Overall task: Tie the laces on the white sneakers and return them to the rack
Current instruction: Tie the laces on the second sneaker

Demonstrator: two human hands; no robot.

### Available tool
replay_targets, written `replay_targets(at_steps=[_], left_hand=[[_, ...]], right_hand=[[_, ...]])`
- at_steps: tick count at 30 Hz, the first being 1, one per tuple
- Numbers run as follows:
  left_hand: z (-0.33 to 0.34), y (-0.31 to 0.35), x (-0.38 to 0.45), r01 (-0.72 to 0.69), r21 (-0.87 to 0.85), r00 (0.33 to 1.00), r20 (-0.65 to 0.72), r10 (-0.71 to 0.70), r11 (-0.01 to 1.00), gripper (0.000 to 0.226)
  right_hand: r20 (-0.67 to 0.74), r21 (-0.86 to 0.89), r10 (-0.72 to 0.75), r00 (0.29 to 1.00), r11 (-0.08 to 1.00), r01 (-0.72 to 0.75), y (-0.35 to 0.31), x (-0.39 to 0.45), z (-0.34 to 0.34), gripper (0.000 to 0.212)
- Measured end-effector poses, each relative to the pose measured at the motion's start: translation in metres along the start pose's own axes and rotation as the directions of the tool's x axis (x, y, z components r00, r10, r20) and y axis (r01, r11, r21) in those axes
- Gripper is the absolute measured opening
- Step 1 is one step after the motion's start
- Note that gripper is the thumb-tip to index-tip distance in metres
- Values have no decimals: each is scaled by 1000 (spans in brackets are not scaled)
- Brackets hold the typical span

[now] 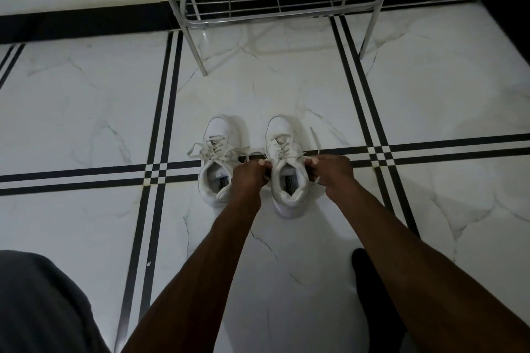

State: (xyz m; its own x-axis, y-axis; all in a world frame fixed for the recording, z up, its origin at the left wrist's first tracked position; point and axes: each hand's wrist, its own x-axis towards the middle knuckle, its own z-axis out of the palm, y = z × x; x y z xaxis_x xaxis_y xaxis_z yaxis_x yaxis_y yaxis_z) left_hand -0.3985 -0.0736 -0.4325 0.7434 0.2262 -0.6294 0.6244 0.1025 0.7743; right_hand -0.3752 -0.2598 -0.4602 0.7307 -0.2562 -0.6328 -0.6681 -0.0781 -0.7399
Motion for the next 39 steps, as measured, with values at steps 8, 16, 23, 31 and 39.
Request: replay_targets(at_steps=[8, 16, 23, 31, 39], left_hand=[[-10, 25, -3, -292, 311, 957, 92, 277, 905, 33], [-17, 64, -1, -371, 150, 913, 240, 330, 917, 47], [-7, 63, -2, -267, -44, 926, 266, 268, 963, 38], [-1, 50, 11, -515, 146, 825, 353, 442, 845, 28], [-4, 51, 11, -563, 252, 807, 374, 457, 787, 15]], right_hand=[[245, -248, -97, 965, 956, 159, -36, -15, -24, 16], [342, 173, -271, 900, 959, 224, -88, -33, -23, 32], [345, 169, -362, 866, 931, 323, -77, -32, -3, 26], [383, 4, -368, 847, 918, 397, -68, -24, 4, 42], [187, -36, -317, 930, 944, 329, -69, -18, 12, 31]])
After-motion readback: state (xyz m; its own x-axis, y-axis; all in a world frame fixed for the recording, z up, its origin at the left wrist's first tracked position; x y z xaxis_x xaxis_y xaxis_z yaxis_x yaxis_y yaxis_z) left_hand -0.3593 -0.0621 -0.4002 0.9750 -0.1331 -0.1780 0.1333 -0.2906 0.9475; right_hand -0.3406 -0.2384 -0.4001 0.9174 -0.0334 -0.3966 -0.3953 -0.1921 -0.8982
